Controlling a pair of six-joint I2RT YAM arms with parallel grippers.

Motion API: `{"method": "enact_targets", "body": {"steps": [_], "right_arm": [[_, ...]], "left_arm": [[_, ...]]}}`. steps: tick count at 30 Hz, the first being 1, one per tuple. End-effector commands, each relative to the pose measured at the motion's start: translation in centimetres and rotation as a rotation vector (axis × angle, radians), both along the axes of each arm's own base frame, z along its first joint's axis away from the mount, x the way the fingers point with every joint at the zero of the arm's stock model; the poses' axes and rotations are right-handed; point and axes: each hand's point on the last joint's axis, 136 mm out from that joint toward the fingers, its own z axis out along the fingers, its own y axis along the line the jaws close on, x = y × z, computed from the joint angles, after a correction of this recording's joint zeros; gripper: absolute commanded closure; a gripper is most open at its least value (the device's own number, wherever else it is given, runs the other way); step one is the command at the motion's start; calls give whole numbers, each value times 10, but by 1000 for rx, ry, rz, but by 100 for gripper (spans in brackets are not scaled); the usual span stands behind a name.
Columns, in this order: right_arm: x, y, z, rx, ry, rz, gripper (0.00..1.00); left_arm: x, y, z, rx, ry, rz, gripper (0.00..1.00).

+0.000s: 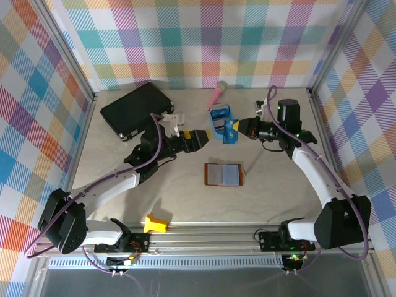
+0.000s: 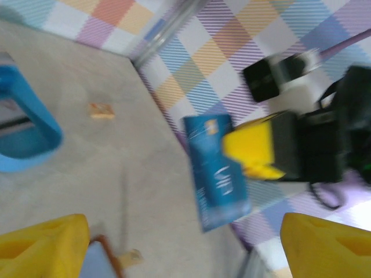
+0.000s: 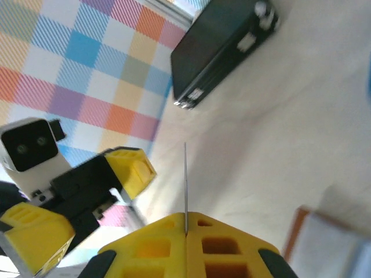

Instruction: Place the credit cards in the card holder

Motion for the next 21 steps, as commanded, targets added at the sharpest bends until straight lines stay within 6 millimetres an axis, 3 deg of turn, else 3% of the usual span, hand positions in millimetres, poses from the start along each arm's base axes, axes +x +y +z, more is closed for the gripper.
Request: {"method": "enact_targets", "body": {"steps": [1,8,11,19,21], "right_arm": [[-9,12,37,225,127,33,100],[-14,15,43,273,178,55,100],[-17,19,45,292,192,83,100],[-26,26,49,299,183,125,100],[-28,29,48,299,188,131,100]], "left_arm": [[-16,-20,26,-149,154,-86,17],[-24,-36,25,-204,228,-111,27],[-30,-42,32,-241,221,-140,37],[-31,-38,45,-388,236,-138,53],[-32,-37,48,-415,242,-140,61]]}}
